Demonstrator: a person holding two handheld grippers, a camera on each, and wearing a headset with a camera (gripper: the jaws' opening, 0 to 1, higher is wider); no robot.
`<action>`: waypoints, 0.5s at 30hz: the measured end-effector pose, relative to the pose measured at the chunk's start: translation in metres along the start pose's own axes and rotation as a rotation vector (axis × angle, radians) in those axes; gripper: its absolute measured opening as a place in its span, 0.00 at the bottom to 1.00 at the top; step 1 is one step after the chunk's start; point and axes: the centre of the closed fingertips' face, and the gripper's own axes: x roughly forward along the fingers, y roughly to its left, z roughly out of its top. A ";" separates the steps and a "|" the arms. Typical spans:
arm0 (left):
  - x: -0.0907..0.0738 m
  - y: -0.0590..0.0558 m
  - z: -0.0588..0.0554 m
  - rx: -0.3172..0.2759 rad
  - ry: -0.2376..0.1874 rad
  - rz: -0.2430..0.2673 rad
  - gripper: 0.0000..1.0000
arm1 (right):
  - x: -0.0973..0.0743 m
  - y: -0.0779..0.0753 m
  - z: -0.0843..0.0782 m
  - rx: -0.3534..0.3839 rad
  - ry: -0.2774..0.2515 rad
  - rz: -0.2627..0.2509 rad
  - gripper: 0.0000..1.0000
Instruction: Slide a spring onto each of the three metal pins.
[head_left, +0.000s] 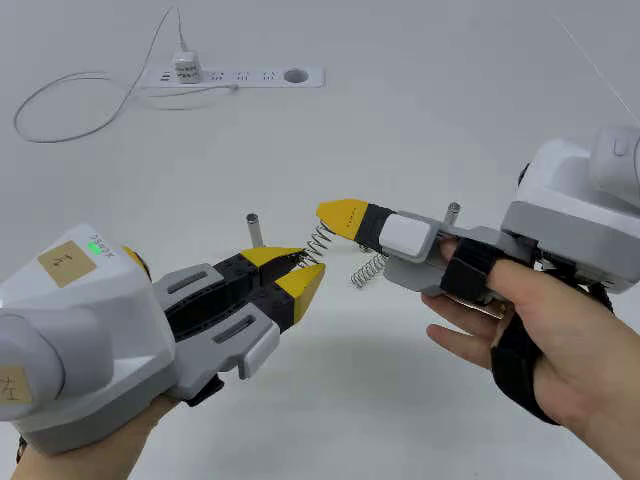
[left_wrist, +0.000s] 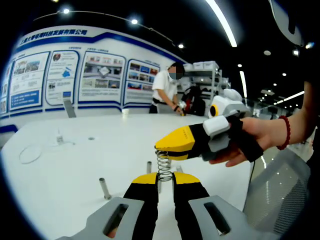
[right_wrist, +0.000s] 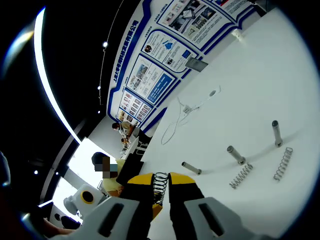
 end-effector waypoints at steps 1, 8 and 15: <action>0.000 0.000 0.000 0.001 0.000 0.000 0.10 | 0.000 0.001 0.000 -0.007 0.000 0.003 0.12; 0.001 0.001 -0.003 -0.020 0.032 0.001 0.10 | 0.000 0.005 -0.002 -0.071 0.010 0.015 0.11; 0.001 0.003 -0.005 -0.049 0.043 0.008 0.11 | 0.002 0.012 -0.003 -0.168 0.021 0.023 0.11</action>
